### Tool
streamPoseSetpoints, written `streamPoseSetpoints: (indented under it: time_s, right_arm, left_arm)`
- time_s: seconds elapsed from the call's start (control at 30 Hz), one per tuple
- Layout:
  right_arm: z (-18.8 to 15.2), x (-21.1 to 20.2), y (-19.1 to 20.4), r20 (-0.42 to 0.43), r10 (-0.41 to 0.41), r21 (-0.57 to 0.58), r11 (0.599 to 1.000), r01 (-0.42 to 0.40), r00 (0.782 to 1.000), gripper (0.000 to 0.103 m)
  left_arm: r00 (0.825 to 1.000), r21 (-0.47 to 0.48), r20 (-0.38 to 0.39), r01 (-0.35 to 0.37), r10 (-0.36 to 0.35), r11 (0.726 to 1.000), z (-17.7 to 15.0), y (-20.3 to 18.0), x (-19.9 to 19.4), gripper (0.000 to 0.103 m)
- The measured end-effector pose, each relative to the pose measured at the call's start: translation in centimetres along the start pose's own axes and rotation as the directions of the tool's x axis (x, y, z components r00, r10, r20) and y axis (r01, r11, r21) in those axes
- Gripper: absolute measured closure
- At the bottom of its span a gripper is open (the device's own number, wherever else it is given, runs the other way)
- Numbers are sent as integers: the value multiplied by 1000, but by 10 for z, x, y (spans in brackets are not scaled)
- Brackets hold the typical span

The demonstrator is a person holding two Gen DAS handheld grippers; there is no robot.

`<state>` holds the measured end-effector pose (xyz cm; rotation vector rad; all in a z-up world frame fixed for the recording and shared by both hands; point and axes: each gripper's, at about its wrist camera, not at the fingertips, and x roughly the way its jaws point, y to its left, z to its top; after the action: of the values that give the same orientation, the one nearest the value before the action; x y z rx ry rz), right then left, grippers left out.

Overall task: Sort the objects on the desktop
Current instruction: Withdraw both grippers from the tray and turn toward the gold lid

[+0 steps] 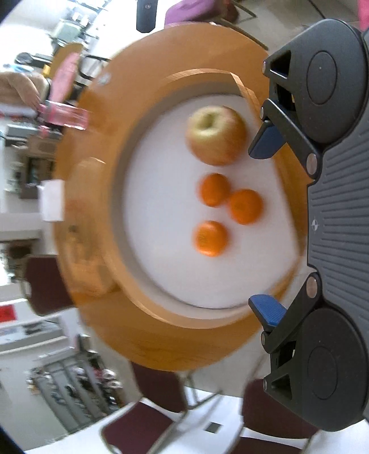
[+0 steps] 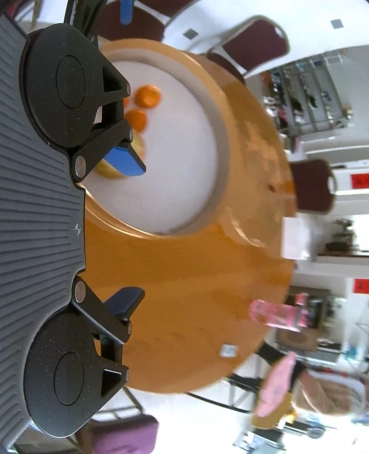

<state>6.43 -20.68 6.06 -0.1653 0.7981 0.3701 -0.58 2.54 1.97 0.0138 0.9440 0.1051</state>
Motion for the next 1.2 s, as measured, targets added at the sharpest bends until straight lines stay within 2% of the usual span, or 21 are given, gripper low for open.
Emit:
streamPoseSetpoints:
  time_s: [0.17, 0.33, 0.57, 0.63, 0.77, 0.93, 1.2]
  right_arm:
    - [44, -44, -11, 89, -29, -30, 999, 31, 996, 14]
    - [84, -109, -14, 216, -72, -48, 995, 84, 974, 11]
    - [117, -186, -6, 420, -84, -64, 990, 122, 904, 9]
    - [123, -195, -4, 466, -86, -55, 991, 126, 881, 9]
    - [136, -190, -2, 497, -60, -43, 995, 94, 865, 8]
    - [158, -151, 1, 485, 2, -59, 998, 31, 875, 8]
    - [205, -64, -3, 457, 106, -92, 993, -72, 883, 8]
  left_arm:
    - [992, 76, 119, 27, -36, 997, 36, -4, -30, 1]
    - [966, 119, 249, 40, -69, 992, 65, 5, -71, 1]
    - [909, 90, 414, 11, -47, 996, 86, 28, -112, 1]
    - [903, 65, 429, -1, -28, 998, 91, 32, -111, 1]
    - [904, 6, 428, -32, 26, 999, 101, 43, -97, 1]
    - [899, -104, 424, -70, 108, 992, 119, 60, -80, 1]
    - [898, -229, 379, -144, 224, 963, 162, 81, -48, 1]
